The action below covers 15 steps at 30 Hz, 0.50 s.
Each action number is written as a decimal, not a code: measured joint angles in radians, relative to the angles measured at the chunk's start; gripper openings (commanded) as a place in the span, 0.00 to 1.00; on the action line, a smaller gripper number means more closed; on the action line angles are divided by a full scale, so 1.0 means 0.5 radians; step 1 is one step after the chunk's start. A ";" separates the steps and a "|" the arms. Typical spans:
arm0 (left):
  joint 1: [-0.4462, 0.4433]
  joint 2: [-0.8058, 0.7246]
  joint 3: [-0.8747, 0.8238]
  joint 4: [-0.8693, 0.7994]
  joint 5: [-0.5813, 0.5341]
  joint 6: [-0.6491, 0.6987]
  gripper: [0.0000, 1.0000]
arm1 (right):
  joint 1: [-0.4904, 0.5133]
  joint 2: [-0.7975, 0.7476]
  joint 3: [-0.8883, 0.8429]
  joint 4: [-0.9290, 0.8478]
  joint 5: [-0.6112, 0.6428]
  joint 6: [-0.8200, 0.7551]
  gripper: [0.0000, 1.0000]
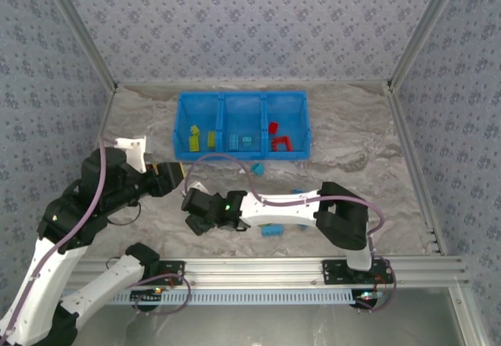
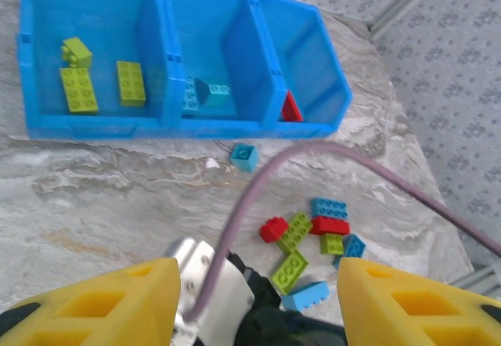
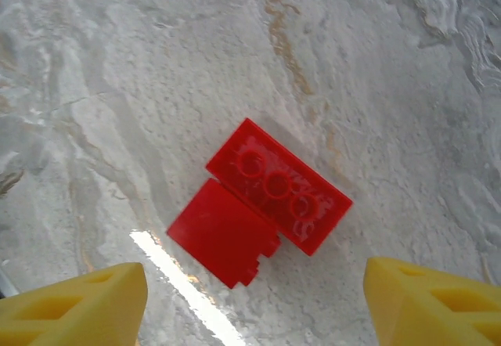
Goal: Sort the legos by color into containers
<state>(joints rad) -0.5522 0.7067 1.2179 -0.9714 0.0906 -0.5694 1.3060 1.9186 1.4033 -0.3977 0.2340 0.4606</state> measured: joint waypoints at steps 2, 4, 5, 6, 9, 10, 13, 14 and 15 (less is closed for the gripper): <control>0.000 -0.014 -0.004 0.001 0.037 -0.014 0.56 | -0.047 0.025 0.034 -0.055 -0.014 0.081 0.88; 0.000 -0.017 -0.004 0.001 0.057 -0.017 0.56 | -0.090 0.100 0.150 -0.152 -0.037 0.208 0.88; 0.000 -0.016 -0.004 0.001 0.060 -0.017 0.56 | -0.111 0.159 0.248 -0.222 -0.048 0.292 0.88; 0.000 -0.014 -0.004 0.001 0.066 -0.017 0.56 | -0.126 0.220 0.350 -0.287 -0.059 0.377 0.87; 0.000 -0.011 -0.004 0.001 0.080 -0.016 0.56 | -0.145 0.367 0.585 -0.411 -0.100 0.628 0.86; 0.000 -0.011 -0.004 0.001 0.086 -0.016 0.56 | -0.145 0.395 0.621 -0.437 -0.118 0.711 0.86; 0.000 -0.026 -0.004 0.002 0.104 -0.015 0.56 | -0.144 0.472 0.694 -0.547 -0.154 0.930 0.87; 0.000 -0.037 -0.004 0.002 0.105 -0.015 0.56 | -0.146 0.510 0.723 -0.578 -0.171 0.992 0.87; 0.000 -0.045 -0.004 0.002 0.105 -0.015 0.56 | -0.147 0.543 0.742 -0.595 -0.187 1.033 0.88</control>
<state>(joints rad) -0.5522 0.6842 1.2160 -0.9707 0.1432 -0.5770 1.2324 2.1902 1.7744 -0.6952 0.1406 0.9771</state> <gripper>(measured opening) 0.556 0.870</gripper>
